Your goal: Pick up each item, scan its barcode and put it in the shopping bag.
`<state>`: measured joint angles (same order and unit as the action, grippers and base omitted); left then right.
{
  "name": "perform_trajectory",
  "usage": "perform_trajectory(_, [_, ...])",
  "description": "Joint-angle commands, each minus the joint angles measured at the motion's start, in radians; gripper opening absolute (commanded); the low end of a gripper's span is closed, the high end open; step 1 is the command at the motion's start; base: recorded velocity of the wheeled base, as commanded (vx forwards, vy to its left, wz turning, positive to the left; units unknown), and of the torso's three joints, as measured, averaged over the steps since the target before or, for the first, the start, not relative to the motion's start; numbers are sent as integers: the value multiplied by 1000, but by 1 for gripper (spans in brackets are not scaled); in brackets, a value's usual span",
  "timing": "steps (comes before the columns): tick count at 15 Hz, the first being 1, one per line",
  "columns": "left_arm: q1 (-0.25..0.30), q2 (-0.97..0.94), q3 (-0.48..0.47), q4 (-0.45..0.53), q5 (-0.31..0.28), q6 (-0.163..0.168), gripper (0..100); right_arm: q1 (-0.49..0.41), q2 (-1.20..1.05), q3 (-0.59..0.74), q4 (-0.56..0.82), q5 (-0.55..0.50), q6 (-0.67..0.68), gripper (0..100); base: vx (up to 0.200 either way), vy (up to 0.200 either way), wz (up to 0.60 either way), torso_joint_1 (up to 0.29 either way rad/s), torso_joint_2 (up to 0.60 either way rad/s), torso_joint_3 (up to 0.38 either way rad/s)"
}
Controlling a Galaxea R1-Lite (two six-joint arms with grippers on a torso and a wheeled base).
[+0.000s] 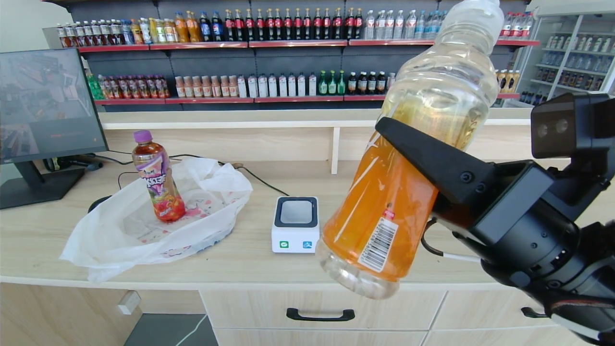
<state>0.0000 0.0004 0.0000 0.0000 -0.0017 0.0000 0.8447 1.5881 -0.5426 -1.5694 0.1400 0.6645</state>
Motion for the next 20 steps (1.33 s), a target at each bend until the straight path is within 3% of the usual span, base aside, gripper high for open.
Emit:
perform_trajectory(1, [0,0,0,0,0,0,100,1,-7,-4,-1,1,-2,0,0,0,0,0,0,0])
perform_trajectory(8, [0,0,0,0,0,0,100,-10,-19,12,-1,0,-31,0,0,0,0,0,0,0])
perform_trajectory(17, [0,0,0,0,0,0,100,-13,32,107,-1,1,-335,0,0,0,0,0,0,0])
perform_trajectory(20, [0,0,0,0,0,0,100,-98,64,122,-1,-34,-473,0,0,0,0,0,0,0])
